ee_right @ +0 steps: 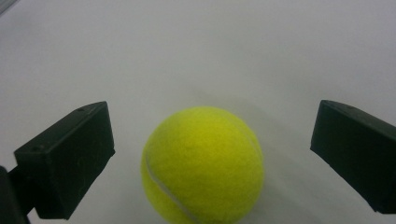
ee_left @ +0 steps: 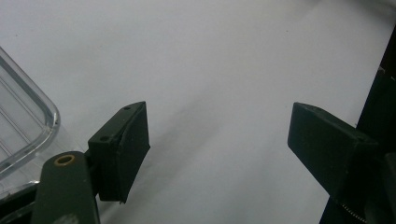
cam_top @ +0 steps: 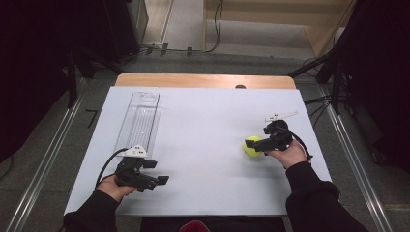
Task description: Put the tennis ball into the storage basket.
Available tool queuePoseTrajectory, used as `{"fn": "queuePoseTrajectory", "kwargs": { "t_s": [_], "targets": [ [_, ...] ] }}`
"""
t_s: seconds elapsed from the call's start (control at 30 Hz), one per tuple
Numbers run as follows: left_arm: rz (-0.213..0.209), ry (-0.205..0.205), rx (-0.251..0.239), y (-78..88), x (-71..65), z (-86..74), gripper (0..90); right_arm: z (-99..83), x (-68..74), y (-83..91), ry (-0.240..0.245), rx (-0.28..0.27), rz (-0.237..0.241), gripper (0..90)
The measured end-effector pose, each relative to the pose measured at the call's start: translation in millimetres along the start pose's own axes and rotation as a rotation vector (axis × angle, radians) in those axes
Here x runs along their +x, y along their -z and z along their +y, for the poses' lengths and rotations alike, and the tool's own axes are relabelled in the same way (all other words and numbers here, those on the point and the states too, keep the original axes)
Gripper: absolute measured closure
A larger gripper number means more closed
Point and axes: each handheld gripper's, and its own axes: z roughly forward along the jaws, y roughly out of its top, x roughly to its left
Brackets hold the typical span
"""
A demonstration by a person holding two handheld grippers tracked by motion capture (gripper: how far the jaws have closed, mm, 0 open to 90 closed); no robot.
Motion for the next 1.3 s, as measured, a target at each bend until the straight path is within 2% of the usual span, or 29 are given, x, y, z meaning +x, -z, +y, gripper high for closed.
{"fn": "queuePoseTrajectory", "kwargs": {
  "t_s": [0.33, 1.03, 1.2, 1.23, 1.3],
  "targets": [
    [0.0, -0.001, 0.002, 0.0, -0.1, 0.0, 21.2, -4.0, 2.8, -8.5, -0.014, 0.041, -0.001, 0.0],
    [-0.001, -0.006, 0.007, -1.0, -0.3, 0.1, 21.1, -14.0, 5.8, -27.7, -0.004, 0.084, 0.0, 0.0],
    [-0.001, -0.007, 0.008, -1.0, -0.3, 0.1, 21.2, -15.6, 5.4, -29.5, -0.02, 0.091, -0.003, 0.0],
    [-0.002, -0.009, 0.008, -1.0, -0.3, 0.1, 21.1, -17.4, 4.6, -29.6, -0.021, 0.078, 0.0, 5.3],
    [-0.001, -0.009, 0.008, -1.1, -0.5, 0.0, 21.1, -18.5, 4.1, -30.1, -0.031, 0.083, 0.0, 5.4]
  ]
}}
